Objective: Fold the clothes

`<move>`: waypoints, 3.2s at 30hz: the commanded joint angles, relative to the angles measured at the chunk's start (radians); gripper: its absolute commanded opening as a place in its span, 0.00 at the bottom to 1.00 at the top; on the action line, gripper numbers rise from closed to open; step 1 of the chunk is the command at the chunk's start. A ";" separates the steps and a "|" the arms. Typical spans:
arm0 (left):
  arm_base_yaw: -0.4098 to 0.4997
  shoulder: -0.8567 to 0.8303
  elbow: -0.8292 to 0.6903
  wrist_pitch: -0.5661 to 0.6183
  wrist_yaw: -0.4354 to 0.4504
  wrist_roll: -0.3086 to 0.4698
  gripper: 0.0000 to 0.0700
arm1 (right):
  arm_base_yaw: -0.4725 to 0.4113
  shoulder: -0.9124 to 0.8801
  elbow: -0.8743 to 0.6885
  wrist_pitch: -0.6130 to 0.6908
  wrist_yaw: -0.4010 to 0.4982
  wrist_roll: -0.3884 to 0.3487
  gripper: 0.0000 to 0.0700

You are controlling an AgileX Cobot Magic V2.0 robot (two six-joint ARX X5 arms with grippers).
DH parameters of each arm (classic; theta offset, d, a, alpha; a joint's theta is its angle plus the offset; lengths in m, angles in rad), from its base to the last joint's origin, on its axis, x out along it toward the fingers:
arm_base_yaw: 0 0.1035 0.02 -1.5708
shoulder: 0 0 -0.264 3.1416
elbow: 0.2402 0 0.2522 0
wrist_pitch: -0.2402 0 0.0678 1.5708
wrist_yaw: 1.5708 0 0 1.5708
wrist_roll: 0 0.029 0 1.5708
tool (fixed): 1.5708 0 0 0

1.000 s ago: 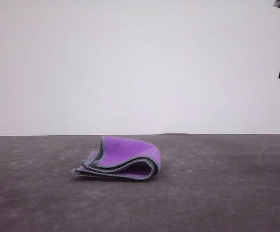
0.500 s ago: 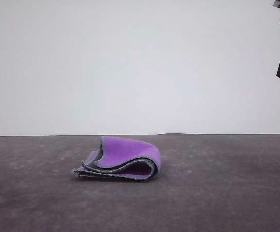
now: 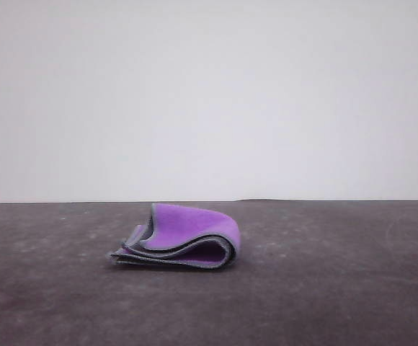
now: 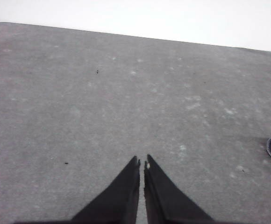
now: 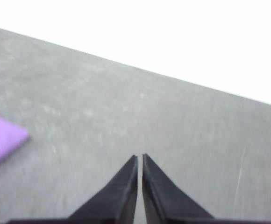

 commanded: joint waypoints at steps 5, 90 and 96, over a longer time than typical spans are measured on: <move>0.000 -0.002 -0.020 -0.006 -0.001 -0.003 0.00 | -0.010 -0.115 -0.112 0.006 -0.001 0.027 0.02; 0.000 -0.002 -0.020 -0.006 -0.001 -0.003 0.00 | -0.010 -0.217 -0.229 0.021 0.268 0.105 0.02; 0.000 -0.002 -0.020 -0.006 -0.001 -0.003 0.00 | -0.010 -0.217 -0.229 0.021 0.268 0.105 0.02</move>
